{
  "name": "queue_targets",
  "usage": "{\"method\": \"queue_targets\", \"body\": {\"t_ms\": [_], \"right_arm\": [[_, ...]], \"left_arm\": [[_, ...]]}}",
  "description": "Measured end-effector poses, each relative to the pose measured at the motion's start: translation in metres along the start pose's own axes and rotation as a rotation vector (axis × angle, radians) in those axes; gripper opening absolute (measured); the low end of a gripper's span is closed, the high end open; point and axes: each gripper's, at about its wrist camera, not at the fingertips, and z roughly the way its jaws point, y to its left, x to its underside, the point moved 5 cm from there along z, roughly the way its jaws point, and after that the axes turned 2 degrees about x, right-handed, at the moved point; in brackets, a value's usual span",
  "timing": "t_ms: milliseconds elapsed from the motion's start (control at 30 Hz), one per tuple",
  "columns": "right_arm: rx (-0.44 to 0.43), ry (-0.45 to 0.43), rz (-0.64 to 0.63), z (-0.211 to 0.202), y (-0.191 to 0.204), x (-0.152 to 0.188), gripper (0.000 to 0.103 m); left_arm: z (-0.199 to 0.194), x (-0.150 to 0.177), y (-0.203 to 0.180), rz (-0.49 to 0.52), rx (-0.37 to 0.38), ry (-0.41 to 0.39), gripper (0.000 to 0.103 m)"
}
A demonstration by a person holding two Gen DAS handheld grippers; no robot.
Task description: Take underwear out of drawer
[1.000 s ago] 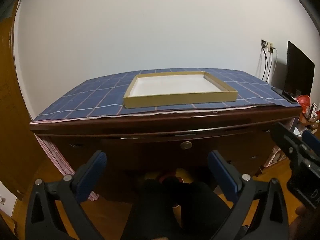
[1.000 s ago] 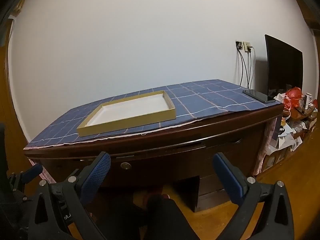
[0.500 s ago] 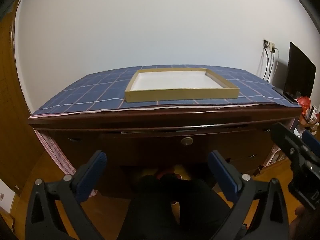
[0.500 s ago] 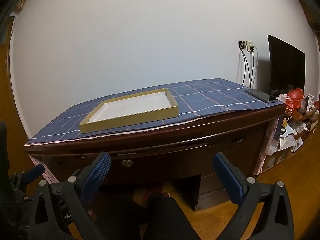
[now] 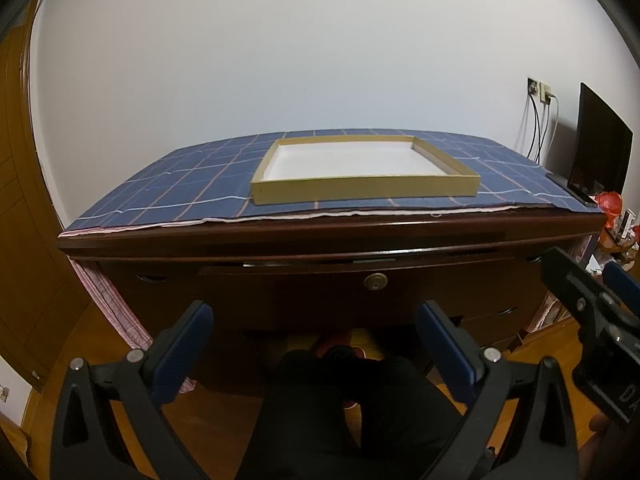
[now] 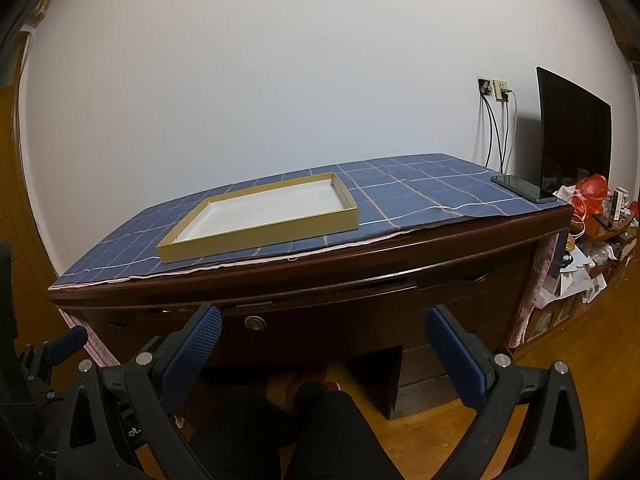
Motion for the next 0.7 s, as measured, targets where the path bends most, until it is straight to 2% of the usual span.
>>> {"method": "queue_targets", "body": {"t_ms": [700], "right_arm": [[0.021, 0.02, -0.013, 0.0019, -0.0027, 0.0028, 0.103]], "left_arm": [[0.0005, 0.001, -0.0036, 0.014, 0.005, 0.011, 0.103]]}}
